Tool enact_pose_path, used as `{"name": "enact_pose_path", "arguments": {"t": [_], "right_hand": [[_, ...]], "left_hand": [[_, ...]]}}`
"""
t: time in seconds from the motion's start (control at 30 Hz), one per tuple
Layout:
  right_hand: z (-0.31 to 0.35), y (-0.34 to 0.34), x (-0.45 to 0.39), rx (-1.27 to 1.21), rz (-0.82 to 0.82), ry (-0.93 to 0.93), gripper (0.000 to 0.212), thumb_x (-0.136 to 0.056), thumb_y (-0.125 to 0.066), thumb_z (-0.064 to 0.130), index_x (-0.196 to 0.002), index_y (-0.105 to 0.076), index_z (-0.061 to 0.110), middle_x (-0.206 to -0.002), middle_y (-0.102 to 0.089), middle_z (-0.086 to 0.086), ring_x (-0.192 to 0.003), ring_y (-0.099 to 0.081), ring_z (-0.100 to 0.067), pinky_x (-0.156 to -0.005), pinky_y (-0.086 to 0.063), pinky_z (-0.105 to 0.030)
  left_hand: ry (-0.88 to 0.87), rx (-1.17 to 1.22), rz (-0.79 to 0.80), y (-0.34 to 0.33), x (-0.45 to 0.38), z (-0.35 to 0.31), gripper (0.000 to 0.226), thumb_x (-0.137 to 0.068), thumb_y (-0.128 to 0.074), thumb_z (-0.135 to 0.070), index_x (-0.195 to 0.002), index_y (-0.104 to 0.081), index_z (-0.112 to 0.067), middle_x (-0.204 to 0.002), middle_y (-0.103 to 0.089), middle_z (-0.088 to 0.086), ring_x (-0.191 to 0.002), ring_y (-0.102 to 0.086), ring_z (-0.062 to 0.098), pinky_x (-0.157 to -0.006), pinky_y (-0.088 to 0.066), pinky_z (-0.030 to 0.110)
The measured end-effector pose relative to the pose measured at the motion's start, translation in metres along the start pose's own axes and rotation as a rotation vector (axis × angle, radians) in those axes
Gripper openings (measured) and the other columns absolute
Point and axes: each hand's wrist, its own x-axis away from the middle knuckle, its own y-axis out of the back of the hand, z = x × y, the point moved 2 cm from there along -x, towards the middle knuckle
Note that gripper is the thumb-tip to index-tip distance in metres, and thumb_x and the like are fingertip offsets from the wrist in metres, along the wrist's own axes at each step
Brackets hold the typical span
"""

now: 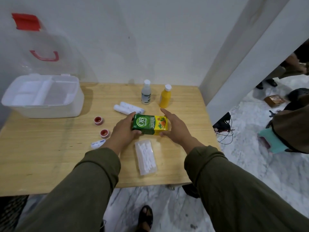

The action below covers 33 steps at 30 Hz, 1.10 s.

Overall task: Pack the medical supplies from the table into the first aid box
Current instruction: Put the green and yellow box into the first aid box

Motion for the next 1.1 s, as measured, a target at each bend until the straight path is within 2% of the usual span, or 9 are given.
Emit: {"name": "enact_pose_path", "arguments": {"t": [0.13, 0.27, 0.37, 0.47, 0.6, 0.8, 0.97, 1.1], "right_hand": [[0.008, 0.01, 0.004, -0.063, -0.012, 0.014, 0.099, -0.07, -0.081, 0.017, -0.146, -0.021, 0.036, -0.143, -0.044, -0.006, -0.121, -0.051, -0.025, -0.096, -0.042, -0.035], [0.031, 0.027, 0.005, -0.117, -0.04, 0.039, 0.102, -0.066, -0.083, 0.02, -0.145, -0.021, 0.038, -0.139, -0.05, -0.004, -0.103, -0.059, -0.021, -0.084, -0.044, -0.028], [0.058, 0.037, 0.002, -0.169, -0.065, 0.073, 0.105, -0.063, -0.086, 0.019, -0.145, -0.022, 0.038, -0.134, -0.053, -0.004, -0.093, -0.058, -0.017, -0.079, -0.043, -0.026], [0.091, 0.042, -0.008, -0.224, -0.064, 0.108, 0.107, -0.062, -0.086, 0.016, -0.145, -0.022, 0.038, -0.135, -0.052, -0.005, -0.093, -0.057, -0.017, -0.076, -0.043, -0.024], [0.141, 0.036, -0.027, -0.268, -0.067, 0.158, 0.107, -0.061, -0.086, 0.014, -0.144, -0.023, 0.04, -0.133, -0.052, -0.006, -0.096, -0.061, -0.021, -0.082, -0.049, -0.028], [0.227, 0.006, -0.065, -0.289, -0.059, 0.235, 0.102, -0.065, -0.084, 0.014, -0.144, -0.024, 0.038, -0.128, -0.053, -0.002, -0.096, -0.059, -0.018, -0.083, -0.047, -0.025], [0.286, -0.036, -0.097, -0.26, -0.053, 0.232, 0.099, -0.067, -0.083, 0.014, -0.144, -0.024, 0.038, -0.131, -0.053, -0.004, -0.097, -0.057, -0.017, -0.082, -0.047, -0.029], [0.31, -0.058, -0.117, -0.19, -0.048, 0.217, 0.099, -0.068, -0.082, 0.015, -0.144, -0.023, 0.038, -0.129, -0.053, -0.004, -0.097, -0.056, -0.016, -0.083, -0.048, -0.03]], "left_hand": [[-0.008, -0.031, -0.003, 0.01, 0.004, -0.008, 0.084, -0.078, -0.074, -0.025, -0.146, -0.024, -0.027, -0.138, -0.052, 0.008, -0.125, -0.048, 0.031, -0.095, -0.039, 0.036], [-0.025, -0.017, -0.024, 0.035, 0.01, -0.018, 0.085, -0.079, -0.073, -0.027, -0.148, -0.022, -0.026, -0.141, -0.049, 0.011, -0.127, -0.045, 0.032, -0.098, -0.038, 0.037], [-0.052, 0.002, -0.08, 0.063, 0.015, -0.023, 0.087, -0.079, -0.073, -0.028, -0.148, -0.021, -0.025, -0.139, -0.05, 0.011, -0.126, -0.047, 0.032, -0.099, -0.038, 0.037], [-0.06, 0.023, -0.135, 0.097, 0.019, -0.021, 0.088, -0.079, -0.073, -0.028, -0.149, -0.019, -0.025, -0.14, -0.05, 0.01, -0.126, -0.047, 0.031, -0.097, -0.038, 0.034], [-0.059, 0.019, -0.203, 0.149, 0.023, -0.005, 0.086, -0.081, -0.071, -0.028, -0.149, -0.018, -0.025, -0.141, -0.05, 0.008, -0.128, -0.044, 0.031, -0.098, -0.037, 0.034], [-0.038, 0.041, -0.293, 0.231, 0.021, 0.048, 0.085, -0.081, -0.071, -0.028, -0.148, -0.02, -0.026, -0.141, -0.05, 0.008, -0.128, -0.044, 0.031, -0.1, -0.037, 0.036], [-0.022, 0.036, -0.265, 0.284, 0.006, 0.101, 0.086, -0.082, -0.071, -0.027, -0.149, -0.017, -0.027, -0.142, -0.048, 0.007, -0.129, -0.046, 0.028, -0.102, -0.036, 0.034], [-0.035, 0.051, -0.21, 0.308, -0.011, 0.137, 0.093, -0.08, -0.072, -0.027, -0.15, -0.01, -0.029, -0.146, -0.044, 0.004, -0.134, -0.039, 0.027, -0.106, -0.033, 0.035]]}}
